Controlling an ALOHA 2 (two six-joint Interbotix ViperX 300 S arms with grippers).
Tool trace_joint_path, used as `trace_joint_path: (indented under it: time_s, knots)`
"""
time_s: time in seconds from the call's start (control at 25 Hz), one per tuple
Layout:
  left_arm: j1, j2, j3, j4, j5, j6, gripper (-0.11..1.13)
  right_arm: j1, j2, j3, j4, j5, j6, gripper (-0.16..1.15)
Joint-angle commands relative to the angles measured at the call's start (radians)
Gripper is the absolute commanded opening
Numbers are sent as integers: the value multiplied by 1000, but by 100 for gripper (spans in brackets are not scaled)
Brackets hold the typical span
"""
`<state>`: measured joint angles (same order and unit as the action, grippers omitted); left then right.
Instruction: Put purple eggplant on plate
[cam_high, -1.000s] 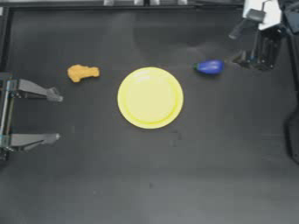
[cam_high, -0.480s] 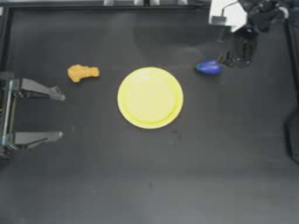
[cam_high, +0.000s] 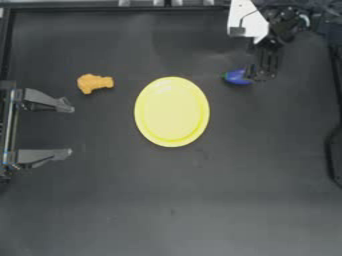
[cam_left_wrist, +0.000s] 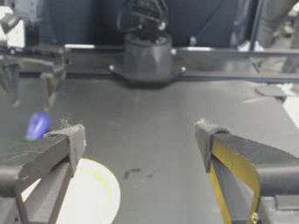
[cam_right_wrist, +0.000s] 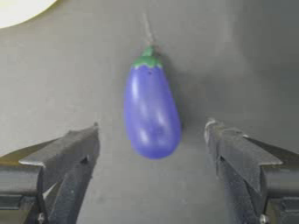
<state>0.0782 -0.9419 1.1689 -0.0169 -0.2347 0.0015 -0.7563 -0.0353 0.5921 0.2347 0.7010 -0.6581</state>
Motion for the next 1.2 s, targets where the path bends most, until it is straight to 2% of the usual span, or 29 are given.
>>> trace_joint_path:
  time_s: [0.04,0.44,0.6,0.72,0.88,0.96,1.2]
  knots:
    - [3,18,-11,-2,-2,0,103,12,14,-6,12,-17,-5,100]
    - [12,18,-11,-2,11,0,103,29,95,-9,25,-26,-5,100]
    - [15,18,-9,-2,11,-2,103,38,114,-9,20,-28,-3,95]
    - [15,18,-11,-2,11,-2,103,46,120,-9,12,-28,-5,80]
    - [15,18,-9,-2,11,-2,103,49,121,-6,-11,-31,8,33]
    - [15,18,-9,-2,11,-3,103,49,121,-12,-11,-25,8,16]
    - [15,18,-9,-3,14,-3,103,69,84,-49,0,43,11,17]
